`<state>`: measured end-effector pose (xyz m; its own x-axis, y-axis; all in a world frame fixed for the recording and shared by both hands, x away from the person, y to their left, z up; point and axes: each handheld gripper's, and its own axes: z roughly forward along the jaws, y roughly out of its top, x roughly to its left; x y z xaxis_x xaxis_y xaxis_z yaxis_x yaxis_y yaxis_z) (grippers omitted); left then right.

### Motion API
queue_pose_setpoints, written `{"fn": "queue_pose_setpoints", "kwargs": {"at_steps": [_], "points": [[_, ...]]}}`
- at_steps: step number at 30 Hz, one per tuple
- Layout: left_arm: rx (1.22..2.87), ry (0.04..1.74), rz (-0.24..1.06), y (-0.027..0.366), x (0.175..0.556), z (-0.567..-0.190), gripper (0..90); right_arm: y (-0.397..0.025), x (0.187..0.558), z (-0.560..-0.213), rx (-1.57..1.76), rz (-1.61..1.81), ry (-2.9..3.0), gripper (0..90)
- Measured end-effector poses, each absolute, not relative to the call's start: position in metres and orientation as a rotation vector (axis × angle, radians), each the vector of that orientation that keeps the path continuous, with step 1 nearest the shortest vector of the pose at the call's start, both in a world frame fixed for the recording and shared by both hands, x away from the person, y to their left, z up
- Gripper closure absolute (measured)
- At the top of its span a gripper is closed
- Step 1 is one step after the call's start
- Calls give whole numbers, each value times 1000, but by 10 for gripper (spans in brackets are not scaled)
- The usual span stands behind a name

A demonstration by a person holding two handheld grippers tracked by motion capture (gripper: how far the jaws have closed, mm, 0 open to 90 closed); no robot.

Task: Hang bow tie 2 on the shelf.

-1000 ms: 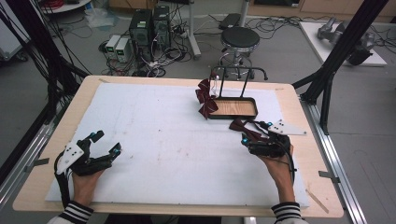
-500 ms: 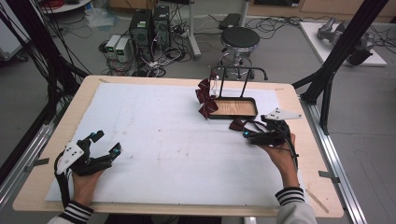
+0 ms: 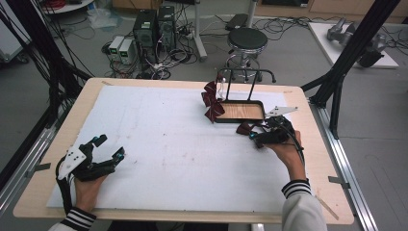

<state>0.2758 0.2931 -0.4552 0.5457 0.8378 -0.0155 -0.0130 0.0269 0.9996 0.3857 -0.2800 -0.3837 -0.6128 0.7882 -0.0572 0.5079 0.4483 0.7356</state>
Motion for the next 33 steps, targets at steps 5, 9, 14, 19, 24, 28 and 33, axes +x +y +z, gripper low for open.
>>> {"fn": "queue_pose_setpoints", "kwargs": {"at_steps": [5,9,14,19,24,28,33], "points": [[1397,773,769,293,276,-455,168,-280,392,-389,1116,935,2341,240],[1398,773,770,293,276,-455,168,-280,396,-394,1126,873,2369,268],[1399,772,771,293,276,-455,168,-281,400,-399,1147,851,2403,346],[1398,773,770,293,276,-455,168,-281,405,-405,1162,810,2434,365],[1397,774,770,293,276,-455,168,-276,411,-408,1164,736,2495,415],[1397,773,770,293,276,-455,168,-272,415,-410,1154,702,2523,470],[1397,773,770,293,276,-455,168,-271,418,-411,1172,653,2536,532]]}}
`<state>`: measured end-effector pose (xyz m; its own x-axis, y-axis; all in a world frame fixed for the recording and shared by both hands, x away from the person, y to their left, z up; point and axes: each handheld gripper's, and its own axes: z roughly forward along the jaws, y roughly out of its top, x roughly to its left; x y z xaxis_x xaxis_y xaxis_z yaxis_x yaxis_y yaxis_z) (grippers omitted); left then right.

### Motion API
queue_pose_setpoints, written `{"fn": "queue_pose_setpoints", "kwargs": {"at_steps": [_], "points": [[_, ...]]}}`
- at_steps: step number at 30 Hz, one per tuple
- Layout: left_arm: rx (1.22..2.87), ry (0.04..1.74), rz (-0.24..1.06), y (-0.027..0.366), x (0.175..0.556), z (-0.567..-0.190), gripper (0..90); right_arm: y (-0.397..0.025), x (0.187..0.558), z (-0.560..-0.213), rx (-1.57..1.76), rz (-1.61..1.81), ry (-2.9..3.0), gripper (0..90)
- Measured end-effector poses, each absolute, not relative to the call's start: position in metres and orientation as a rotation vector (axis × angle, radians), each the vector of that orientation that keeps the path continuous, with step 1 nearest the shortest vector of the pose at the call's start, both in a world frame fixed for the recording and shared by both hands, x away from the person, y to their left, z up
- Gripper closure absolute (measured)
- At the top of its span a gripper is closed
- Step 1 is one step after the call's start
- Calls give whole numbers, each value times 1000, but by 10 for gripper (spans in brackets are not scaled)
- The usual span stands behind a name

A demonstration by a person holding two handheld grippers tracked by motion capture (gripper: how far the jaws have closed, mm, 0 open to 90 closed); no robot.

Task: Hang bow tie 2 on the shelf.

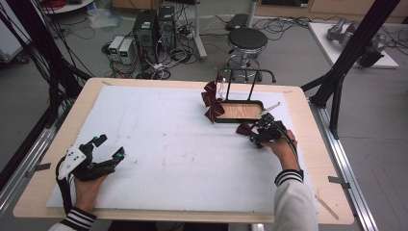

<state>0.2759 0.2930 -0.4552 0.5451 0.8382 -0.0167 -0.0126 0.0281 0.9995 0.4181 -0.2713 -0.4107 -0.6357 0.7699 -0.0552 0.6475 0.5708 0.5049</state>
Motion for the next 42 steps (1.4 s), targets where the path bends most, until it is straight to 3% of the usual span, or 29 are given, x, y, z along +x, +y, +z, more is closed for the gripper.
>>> {"fn": "queue_pose_setpoints", "kwargs": {"at_steps": [4,10,13,27,42], "points": [[1397,773,770,293,276,-455,168,-272,420,-413,1174,638,2549,581],[1400,773,770,293,276,-455,168,-270,420,-414,1201,593,2568,745],[1400,772,771,293,276,-455,168,-270,421,-414,1221,593,2567,770],[1401,771,772,293,276,-455,168,-273,416,-403,1209,664,2525,781],[1402,771,774,293,276,-455,168,-287,404,-379,1274,997,2372,782]]}}
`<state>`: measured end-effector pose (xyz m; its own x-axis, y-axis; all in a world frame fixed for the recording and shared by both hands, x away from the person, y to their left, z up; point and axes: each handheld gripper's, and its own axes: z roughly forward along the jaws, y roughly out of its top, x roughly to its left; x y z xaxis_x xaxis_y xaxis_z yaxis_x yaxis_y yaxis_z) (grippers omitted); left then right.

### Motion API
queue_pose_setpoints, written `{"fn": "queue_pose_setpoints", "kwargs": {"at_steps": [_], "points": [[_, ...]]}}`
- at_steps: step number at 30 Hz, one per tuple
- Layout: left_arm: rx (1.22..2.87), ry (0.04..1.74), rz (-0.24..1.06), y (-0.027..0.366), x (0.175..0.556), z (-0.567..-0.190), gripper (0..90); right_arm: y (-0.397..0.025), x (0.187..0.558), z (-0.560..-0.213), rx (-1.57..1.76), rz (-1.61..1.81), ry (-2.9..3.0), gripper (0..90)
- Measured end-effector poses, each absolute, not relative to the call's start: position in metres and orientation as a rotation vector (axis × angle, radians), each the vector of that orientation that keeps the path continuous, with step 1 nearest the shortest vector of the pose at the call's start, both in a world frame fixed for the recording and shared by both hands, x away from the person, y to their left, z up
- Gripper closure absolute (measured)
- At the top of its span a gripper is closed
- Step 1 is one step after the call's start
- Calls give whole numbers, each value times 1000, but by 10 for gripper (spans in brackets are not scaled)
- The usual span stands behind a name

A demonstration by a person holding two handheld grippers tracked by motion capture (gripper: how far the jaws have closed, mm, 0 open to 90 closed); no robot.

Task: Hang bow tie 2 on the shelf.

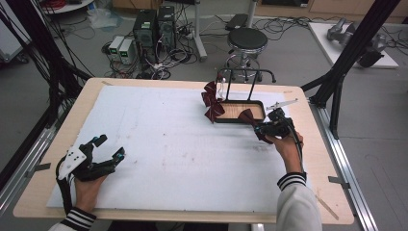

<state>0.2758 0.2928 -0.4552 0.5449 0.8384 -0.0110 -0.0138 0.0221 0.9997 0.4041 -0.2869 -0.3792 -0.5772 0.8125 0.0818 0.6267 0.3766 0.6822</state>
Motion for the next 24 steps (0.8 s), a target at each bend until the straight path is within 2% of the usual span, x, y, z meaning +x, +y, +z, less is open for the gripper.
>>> {"fn": "queue_pose_setpoints", "kwargs": {"at_steps": [11,24], "points": [[1402,771,774,293,276,-455,168,-290,395,-360,1234,1325,2166,781],[1401,771,774,293,276,-455,168,-290,385,-343,1200,1449,1925,780]]}}
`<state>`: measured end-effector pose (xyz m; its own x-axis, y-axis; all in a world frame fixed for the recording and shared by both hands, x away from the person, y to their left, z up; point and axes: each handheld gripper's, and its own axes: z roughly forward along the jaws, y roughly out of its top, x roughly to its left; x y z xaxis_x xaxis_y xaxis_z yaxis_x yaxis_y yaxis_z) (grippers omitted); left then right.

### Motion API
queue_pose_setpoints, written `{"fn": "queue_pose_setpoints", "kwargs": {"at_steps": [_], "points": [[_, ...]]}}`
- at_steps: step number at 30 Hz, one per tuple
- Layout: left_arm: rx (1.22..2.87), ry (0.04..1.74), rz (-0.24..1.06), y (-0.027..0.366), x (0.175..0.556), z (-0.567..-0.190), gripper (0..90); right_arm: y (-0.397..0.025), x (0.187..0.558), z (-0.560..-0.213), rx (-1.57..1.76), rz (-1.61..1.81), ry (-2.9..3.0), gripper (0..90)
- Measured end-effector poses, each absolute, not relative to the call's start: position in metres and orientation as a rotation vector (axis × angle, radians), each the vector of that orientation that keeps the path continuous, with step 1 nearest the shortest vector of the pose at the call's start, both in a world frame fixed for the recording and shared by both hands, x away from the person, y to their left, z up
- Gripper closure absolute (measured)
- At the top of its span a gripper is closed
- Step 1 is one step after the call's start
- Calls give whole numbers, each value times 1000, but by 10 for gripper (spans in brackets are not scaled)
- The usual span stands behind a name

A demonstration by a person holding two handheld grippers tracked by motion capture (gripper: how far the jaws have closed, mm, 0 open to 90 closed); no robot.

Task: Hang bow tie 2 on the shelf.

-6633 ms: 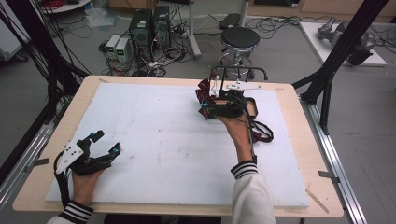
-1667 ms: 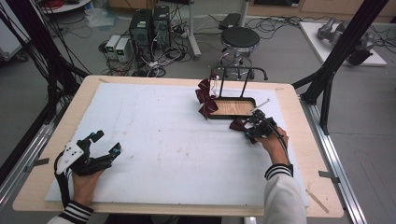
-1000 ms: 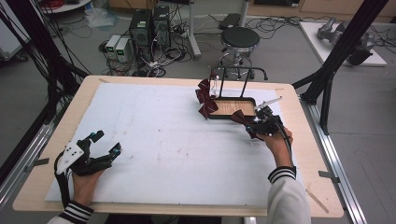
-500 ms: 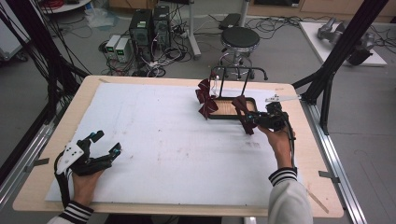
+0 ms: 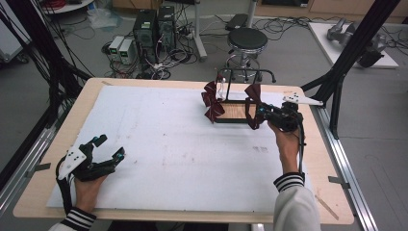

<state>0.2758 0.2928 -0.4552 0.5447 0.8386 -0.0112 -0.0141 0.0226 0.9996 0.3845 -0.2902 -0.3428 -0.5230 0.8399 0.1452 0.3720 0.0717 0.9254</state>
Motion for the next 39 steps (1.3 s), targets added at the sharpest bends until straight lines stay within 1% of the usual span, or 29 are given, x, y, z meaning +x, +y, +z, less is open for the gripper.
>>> {"fn": "queue_pose_setpoints", "kwargs": {"at_steps": [19,27,39], "points": [[1400,770,774,293,276,-455,168,-270,397,-315,1289,1443,1717,779],[1401,770,774,293,276,-455,168,-263,405,-311,1301,1437,1678,779],[1399,773,772,293,276,-455,168,-247,418,-310,1232,1461,1687,778]]}}
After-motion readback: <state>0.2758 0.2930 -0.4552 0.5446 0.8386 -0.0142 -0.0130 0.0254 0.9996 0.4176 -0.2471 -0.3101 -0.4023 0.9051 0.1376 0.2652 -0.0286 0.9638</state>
